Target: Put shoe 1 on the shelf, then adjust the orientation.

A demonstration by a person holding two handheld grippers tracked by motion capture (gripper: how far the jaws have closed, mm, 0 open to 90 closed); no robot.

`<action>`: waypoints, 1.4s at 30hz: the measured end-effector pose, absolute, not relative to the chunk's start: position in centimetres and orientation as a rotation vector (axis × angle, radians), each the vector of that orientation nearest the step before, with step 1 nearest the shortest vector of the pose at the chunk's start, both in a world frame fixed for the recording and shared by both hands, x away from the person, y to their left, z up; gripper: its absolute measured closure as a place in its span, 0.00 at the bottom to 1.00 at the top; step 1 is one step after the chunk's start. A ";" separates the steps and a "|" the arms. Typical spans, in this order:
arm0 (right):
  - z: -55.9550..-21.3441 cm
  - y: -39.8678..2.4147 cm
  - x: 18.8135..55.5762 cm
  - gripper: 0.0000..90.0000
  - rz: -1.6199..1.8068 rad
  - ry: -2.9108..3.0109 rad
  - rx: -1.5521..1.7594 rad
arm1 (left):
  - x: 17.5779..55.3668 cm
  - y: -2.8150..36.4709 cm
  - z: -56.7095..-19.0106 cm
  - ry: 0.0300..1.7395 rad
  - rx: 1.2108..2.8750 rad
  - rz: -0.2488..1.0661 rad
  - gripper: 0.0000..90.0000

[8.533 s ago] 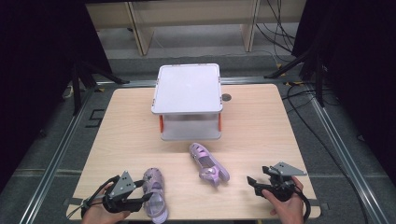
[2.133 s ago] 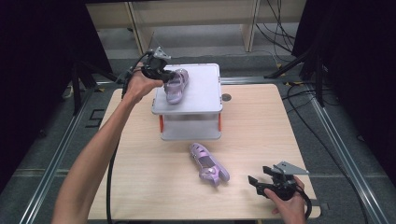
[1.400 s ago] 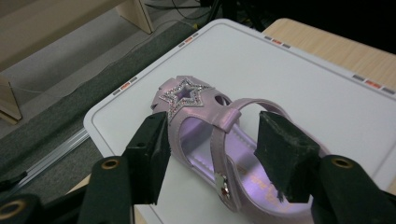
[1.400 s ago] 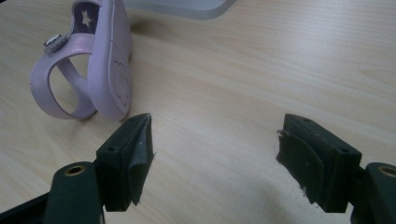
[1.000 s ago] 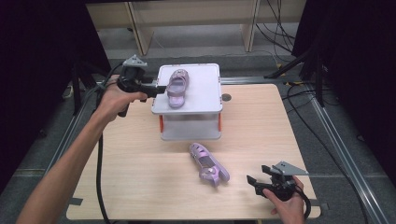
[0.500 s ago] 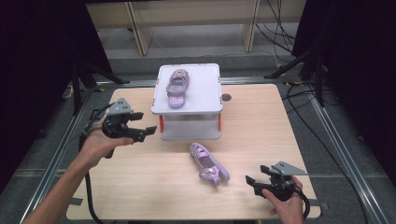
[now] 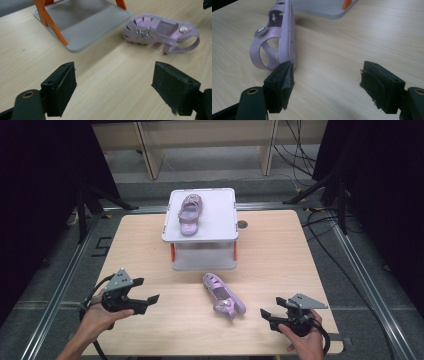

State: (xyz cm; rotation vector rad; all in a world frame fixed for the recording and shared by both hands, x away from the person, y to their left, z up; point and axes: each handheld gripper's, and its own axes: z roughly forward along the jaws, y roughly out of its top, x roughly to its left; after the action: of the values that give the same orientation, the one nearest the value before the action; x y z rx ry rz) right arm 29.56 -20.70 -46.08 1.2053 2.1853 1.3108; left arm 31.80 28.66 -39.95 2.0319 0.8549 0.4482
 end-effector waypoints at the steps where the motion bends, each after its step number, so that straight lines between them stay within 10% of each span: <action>1: -46.1 -20.7 29.5 0.30 1.308 2.188 1.209 | 31.4 28.7 -40.4 0.867 2.030 0.447 0.21; 42: -43.5 -11.4 29.8 0.43 1.299 2.385 0.826 | 27.4 30.2 -47.9 0.932 2.090 0.437 0.18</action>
State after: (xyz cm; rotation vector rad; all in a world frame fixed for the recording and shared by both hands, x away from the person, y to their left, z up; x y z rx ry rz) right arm 29.79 -11.36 -43.54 0.8257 2.3849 1.2985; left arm 27.38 30.19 -47.88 2.0904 0.9315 0.4373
